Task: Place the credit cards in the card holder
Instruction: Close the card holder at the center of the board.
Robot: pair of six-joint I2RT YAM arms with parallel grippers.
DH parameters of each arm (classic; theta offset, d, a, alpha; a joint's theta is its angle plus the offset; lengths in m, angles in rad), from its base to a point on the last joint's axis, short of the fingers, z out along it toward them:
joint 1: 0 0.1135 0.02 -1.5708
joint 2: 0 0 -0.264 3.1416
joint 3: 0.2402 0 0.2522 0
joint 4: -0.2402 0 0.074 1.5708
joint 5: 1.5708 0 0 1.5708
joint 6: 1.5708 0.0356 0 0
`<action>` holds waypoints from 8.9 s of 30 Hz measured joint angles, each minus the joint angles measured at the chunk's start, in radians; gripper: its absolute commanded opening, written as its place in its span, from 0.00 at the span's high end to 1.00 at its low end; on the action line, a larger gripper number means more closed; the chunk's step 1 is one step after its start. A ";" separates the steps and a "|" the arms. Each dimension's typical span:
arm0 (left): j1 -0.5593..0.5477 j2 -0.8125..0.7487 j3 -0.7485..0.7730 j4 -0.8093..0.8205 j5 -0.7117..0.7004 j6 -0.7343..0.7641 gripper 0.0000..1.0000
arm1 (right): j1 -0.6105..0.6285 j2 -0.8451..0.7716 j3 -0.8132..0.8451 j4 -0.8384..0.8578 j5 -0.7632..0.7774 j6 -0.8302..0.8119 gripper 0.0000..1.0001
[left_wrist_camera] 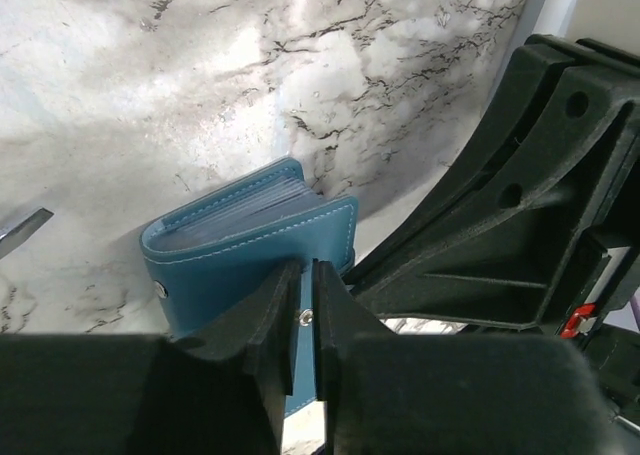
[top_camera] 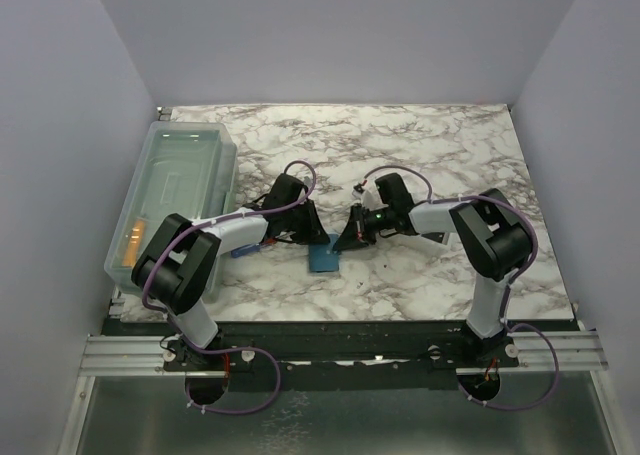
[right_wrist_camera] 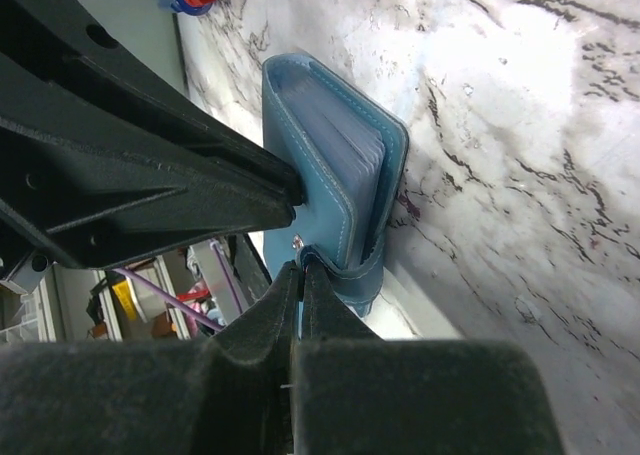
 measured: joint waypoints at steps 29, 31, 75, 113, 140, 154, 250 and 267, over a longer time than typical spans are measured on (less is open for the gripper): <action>-0.006 -0.122 -0.144 -0.120 0.004 -0.052 0.64 | 0.025 0.017 0.027 0.001 0.008 0.025 1.00; -0.007 -0.122 -0.145 -0.119 0.004 -0.061 0.67 | 0.027 0.017 0.027 0.000 0.011 0.025 1.00; -0.011 -0.138 -0.154 -0.111 -0.012 -0.086 0.75 | 0.206 -0.061 0.206 -0.364 0.464 -0.273 1.00; -0.011 -0.148 -0.161 -0.112 -0.021 -0.092 0.75 | 0.257 -0.082 0.137 -0.241 0.518 -0.276 0.79; -0.015 -0.150 -0.162 -0.110 -0.021 -0.090 0.75 | 0.110 -0.045 0.019 -0.005 0.170 -0.212 1.00; -0.019 -0.150 -0.162 -0.107 -0.021 -0.089 0.75 | 0.139 -0.085 0.050 -0.137 0.248 -0.323 1.00; -0.002 -0.237 -0.208 -0.134 -0.145 -0.122 0.76 | 0.426 -0.021 -0.071 0.347 0.921 0.183 0.74; -0.005 -0.314 -0.269 -0.135 -0.172 -0.133 0.73 | 0.352 0.080 -0.140 0.627 0.666 0.236 1.00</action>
